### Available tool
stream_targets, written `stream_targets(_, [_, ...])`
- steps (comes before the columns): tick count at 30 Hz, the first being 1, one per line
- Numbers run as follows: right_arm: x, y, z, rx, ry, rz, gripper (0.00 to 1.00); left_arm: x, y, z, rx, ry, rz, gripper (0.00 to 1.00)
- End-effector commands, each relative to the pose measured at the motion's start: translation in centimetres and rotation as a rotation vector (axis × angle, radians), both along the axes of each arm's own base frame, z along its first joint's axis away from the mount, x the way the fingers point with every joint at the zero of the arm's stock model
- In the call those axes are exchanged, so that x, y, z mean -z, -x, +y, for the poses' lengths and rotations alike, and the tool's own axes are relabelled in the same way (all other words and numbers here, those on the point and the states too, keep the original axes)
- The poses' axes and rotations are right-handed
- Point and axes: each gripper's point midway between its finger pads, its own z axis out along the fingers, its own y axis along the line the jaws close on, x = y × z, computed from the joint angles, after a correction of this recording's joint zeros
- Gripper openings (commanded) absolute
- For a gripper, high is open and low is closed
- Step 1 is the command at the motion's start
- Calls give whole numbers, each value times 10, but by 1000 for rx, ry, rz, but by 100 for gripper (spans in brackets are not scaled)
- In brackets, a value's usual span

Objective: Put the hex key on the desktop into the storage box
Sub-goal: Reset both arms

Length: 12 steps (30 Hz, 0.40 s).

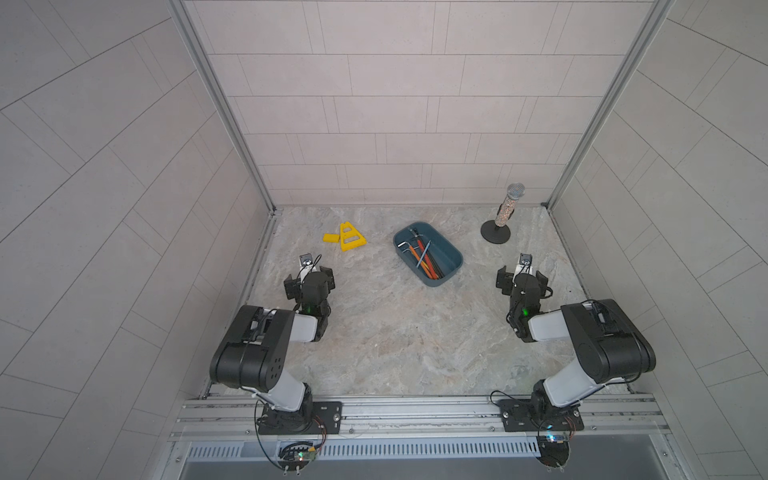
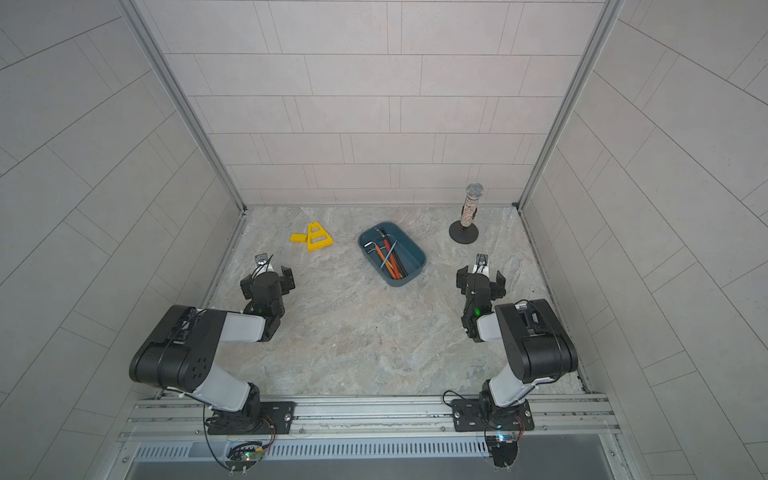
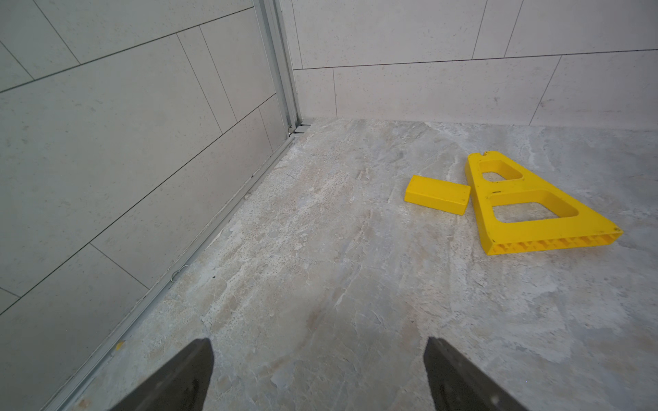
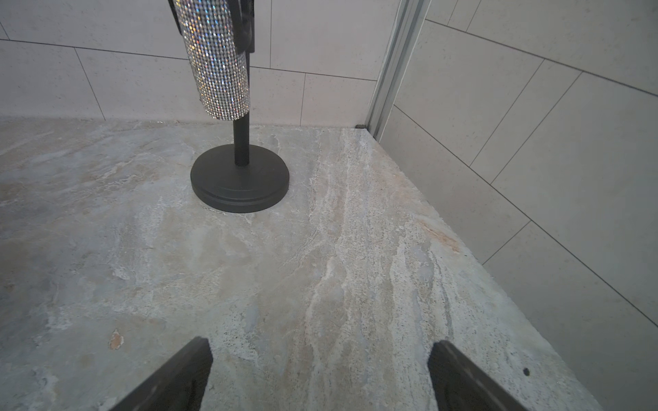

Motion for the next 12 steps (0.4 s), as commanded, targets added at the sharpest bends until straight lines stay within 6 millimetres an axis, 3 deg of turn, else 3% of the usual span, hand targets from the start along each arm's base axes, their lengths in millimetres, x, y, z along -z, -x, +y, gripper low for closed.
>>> stream_targets(1, [-2,2,-3,15,-5,-7,100,-1,-1,1,2,-4,-5,100])
stream_targets(12, [-2,1,-3,14,-6,-8,100,0,-2,2,2,4,-2,100])
